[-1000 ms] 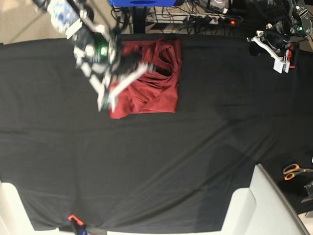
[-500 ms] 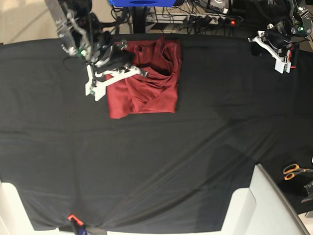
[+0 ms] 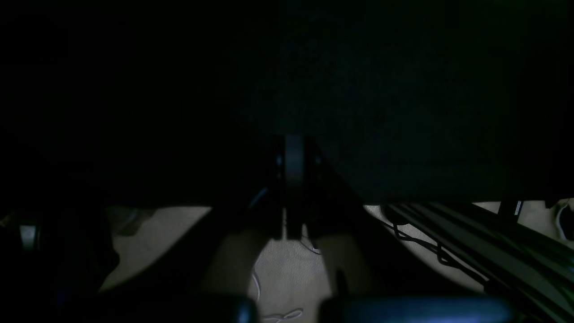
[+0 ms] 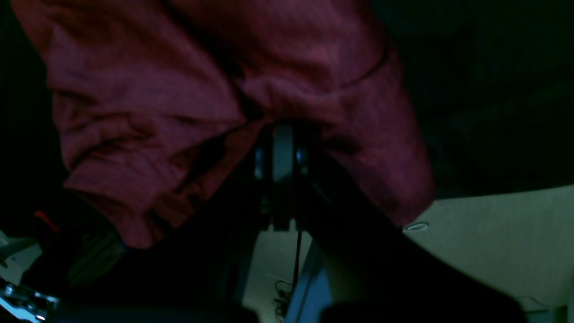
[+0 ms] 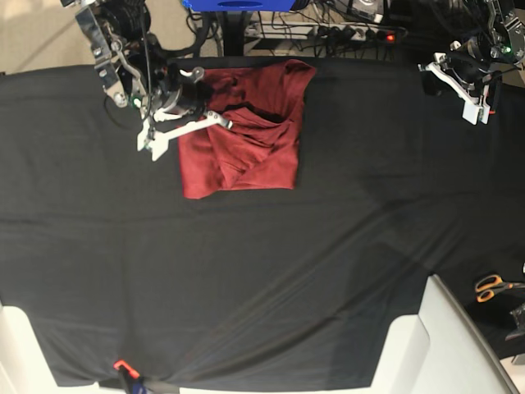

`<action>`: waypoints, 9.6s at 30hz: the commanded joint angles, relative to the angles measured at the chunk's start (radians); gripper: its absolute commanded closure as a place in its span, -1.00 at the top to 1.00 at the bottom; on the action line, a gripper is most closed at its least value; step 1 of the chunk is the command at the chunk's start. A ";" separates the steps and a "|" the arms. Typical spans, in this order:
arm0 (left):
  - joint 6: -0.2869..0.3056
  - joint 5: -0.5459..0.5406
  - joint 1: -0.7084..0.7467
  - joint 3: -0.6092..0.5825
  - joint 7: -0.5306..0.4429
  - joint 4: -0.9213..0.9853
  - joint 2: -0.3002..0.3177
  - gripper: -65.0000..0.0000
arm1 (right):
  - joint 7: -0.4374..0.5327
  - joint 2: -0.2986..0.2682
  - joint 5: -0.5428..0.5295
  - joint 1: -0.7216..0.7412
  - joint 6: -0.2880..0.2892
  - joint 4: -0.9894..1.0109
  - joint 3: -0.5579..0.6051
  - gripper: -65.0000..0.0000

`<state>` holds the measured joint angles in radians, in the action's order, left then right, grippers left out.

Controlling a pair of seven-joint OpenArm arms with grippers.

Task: Fold the T-shirt properly
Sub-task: 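Grasp the shirt's collar edge with the right gripper and tuck it under, then sweep the right gripper across the shirt's hem edge to flatten it, then withdraw the right gripper and bring the left gripper onto the shirt, then grasp the folded shirt with the left gripper and rotate it, then drag the shirt toward the table center with the left gripper and release, then lower both grippers onto the shirt's collar edge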

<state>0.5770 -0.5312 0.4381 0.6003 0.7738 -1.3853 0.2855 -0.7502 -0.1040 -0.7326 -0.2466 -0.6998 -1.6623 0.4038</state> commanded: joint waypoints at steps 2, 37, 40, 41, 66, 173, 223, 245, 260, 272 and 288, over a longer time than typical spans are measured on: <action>0.005 -0.016 0.005 0.005 -0.014 -0.013 0.016 -1.00 | 0.002 0.002 -0.006 0.020 0.002 -0.023 0.002 -0.98; 0.005 -0.016 0.020 0.008 -0.014 -0.013 0.010 -1.00 | -0.005 0.074 -0.006 0.275 0.044 0.149 0.116 -0.98; 0.005 -0.016 0.020 0.008 -0.014 -0.013 0.011 -1.00 | -0.005 0.079 -0.006 0.307 0.044 0.152 0.175 -0.98; 0.005 -0.016 0.020 0.008 -0.014 -0.013 0.011 -1.00 | -0.005 0.082 -0.008 0.316 0.042 0.161 0.192 -0.98; 0.005 -0.016 0.012 -0.001 -0.015 -0.013 0.008 -1.00 | 0.042 -0.133 -0.005 0.484 0.142 -0.072 0.347 -0.98; 0.121 0.052 -1.112 -1.818 0.299 0.350 -0.107 -1.00 | 0.130 -0.342 0.230 -0.193 0.071 -0.332 -0.210 -0.98; 0.121 0.546 -1.105 -1.540 0.197 0.680 -0.363 -1.00 | 0.130 -0.308 0.230 -0.195 0.071 -0.306 -0.200 -0.98; 0.121 0.538 -1.280 -1.535 0.197 0.677 -0.349 0.64 | 0.130 -0.306 0.230 -0.195 0.071 -0.306 -0.200 -0.98; 0.121 0.538 -1.247 -1.546 0.247 0.673 -0.352 0.62 | 0.128 -0.306 0.230 -0.178 0.071 -0.306 -0.200 -0.98; 0.121 0.540 -1.209 -1.540 0.401 0.403 -0.319 0.62 | 0.128 -0.306 0.230 -0.167 0.071 -0.306 -0.200 -0.98; 0.121 0.549 -0.698 -0.928 0.453 -0.325 -0.098 -1.00 | 0.128 -0.254 0.229 -0.181 0.151 -0.313 -0.197 -0.98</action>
<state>0.6968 0.0208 -0.2367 -0.3336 1.2411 -1.6817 0.1886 -0.6418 -0.3569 -0.5102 -0.4309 -0.5518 -1.9564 0.2100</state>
